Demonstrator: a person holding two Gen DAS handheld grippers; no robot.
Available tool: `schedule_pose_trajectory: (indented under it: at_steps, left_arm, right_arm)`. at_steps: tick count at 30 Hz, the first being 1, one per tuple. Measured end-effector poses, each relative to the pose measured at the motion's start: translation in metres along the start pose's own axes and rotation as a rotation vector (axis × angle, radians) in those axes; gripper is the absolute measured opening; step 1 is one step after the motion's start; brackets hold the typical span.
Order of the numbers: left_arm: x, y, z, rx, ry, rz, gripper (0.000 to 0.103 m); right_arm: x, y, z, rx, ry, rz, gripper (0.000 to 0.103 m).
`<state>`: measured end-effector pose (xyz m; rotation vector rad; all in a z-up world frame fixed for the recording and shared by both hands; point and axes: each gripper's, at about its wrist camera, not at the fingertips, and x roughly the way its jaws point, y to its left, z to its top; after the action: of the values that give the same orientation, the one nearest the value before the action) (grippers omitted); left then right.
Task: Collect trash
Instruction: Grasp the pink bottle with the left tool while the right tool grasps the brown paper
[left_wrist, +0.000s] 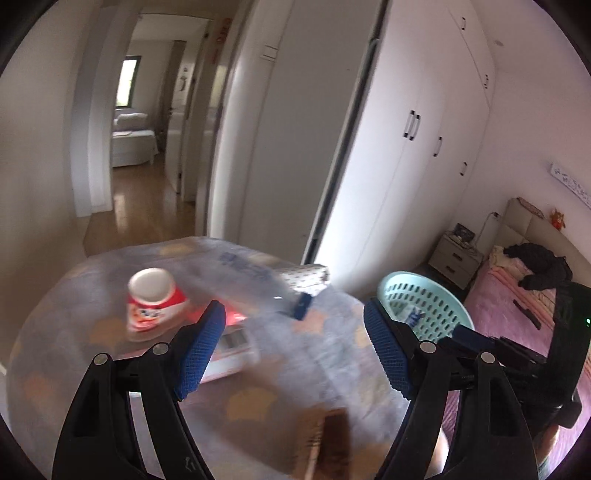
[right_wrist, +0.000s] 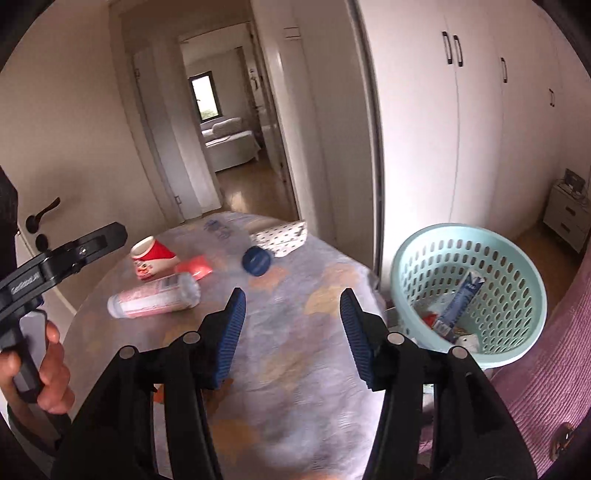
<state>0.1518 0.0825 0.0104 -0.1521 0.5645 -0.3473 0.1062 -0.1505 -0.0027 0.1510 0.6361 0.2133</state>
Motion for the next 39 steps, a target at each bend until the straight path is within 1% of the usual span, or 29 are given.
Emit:
schedule_pose_trajectory:
  at_steps: [3,4,5,7,9,10,11,12,14,15,17,20,21,22,23,24,26,27,28,29,31,33,34,36,37,39]
  left_arm:
    - [-0.002,0.046,-0.002,-0.060,0.030,0.031,0.075]
    - [0.000,0.061,-0.003,-0.079,0.040,0.052,0.075]
    - [0.002,0.075,-0.005,-0.094,0.051,0.066,0.075]
    - [0.013,0.104,-0.009,-0.133,0.088,0.091,0.075]
    - [0.024,0.122,-0.012,-0.160,0.116,0.109,0.075]
    - [0.029,0.131,-0.014,-0.174,0.129,0.110,0.075]
    - [0.037,0.140,-0.014,-0.189,0.147,0.109,0.075]
    - [0.041,0.145,-0.015,-0.198,0.155,0.111,0.075]
    - [0.051,0.153,-0.015,-0.209,0.174,0.113,0.075]
    - [0.055,0.156,-0.016,-0.210,0.190,0.106,0.074]
    - [0.057,0.157,-0.020,-0.214,0.204,0.094,0.074]
    - [0.057,0.153,-0.026,-0.209,0.230,0.066,0.074]
    - [0.053,0.151,-0.028,-0.206,0.244,0.068,0.072]
    - [0.050,0.145,-0.032,-0.210,0.258,0.069,0.071]
    - [0.048,0.140,-0.037,-0.220,0.275,0.059,0.072]
    - [0.042,0.137,-0.042,-0.237,0.294,0.023,0.072]
    - [0.028,0.130,-0.051,-0.264,0.304,-0.054,0.072]
    - [0.020,0.122,-0.057,-0.263,0.310,-0.092,0.071]
    - [0.016,0.118,-0.059,-0.262,0.314,-0.107,0.071]
    - [0.012,0.114,-0.062,-0.265,0.318,-0.118,0.071]
    - [0.007,0.104,-0.063,-0.262,0.330,-0.130,0.071]
    - [0.008,0.095,-0.060,-0.230,0.339,-0.121,0.071]
    - [0.011,0.088,-0.058,-0.198,0.346,-0.106,0.071]
    - [0.020,0.075,-0.053,-0.140,0.365,-0.044,0.071]
    - [0.026,0.071,-0.052,-0.107,0.376,-0.017,0.071]
    - [0.035,0.064,-0.050,-0.057,0.388,0.013,0.072]
  right_arm:
    - [0.005,0.032,-0.012,-0.030,0.007,0.035,0.050]
    - [0.009,0.045,-0.016,-0.031,0.017,0.052,0.052]
    - [0.012,0.055,-0.022,-0.031,0.026,0.066,0.057]
    - [0.019,0.077,-0.034,-0.033,0.038,0.067,0.063]
    - [0.027,0.093,-0.043,-0.051,0.054,0.056,0.065]
    - [0.031,0.097,-0.046,-0.056,0.066,0.046,0.070]
    - [0.036,0.102,-0.051,-0.054,0.086,0.037,0.077]
    - [0.039,0.106,-0.055,-0.049,0.104,0.038,0.079]
    - [0.049,0.110,-0.062,-0.044,0.138,0.040,0.079]
    - [0.054,0.111,-0.065,-0.049,0.149,0.030,0.079]
    - [0.060,0.112,-0.068,-0.061,0.168,0.010,0.079]
    - [0.069,0.105,-0.070,-0.053,0.203,0.008,0.078]
    - [0.071,0.101,-0.070,-0.046,0.214,0.011,0.077]
    - [0.072,0.097,-0.071,-0.040,0.224,0.015,0.069]
    - [0.073,0.093,-0.071,-0.034,0.237,0.018,0.057]
    - [0.075,0.089,-0.071,-0.028,0.246,0.022,0.052]
    - [0.079,0.080,-0.070,-0.009,0.270,0.058,0.035]
    - [0.080,0.078,-0.070,-0.004,0.277,0.070,0.034]
    - [0.079,0.075,-0.070,-0.004,0.277,0.079,0.030]
    - [0.077,0.075,-0.070,-0.013,0.273,0.081,0.026]
    - [0.071,0.074,-0.070,-0.027,0.261,0.085,0.024]
    - [0.068,0.071,-0.070,-0.030,0.260,0.096,0.021]
    - [0.067,0.070,-0.070,-0.030,0.260,0.098,0.018]
    - [0.064,0.068,-0.071,-0.031,0.257,0.100,0.013]
    - [0.062,0.066,-0.070,-0.034,0.253,0.100,0.009]
    - [0.059,0.064,-0.070,-0.038,0.246,0.104,0.008]
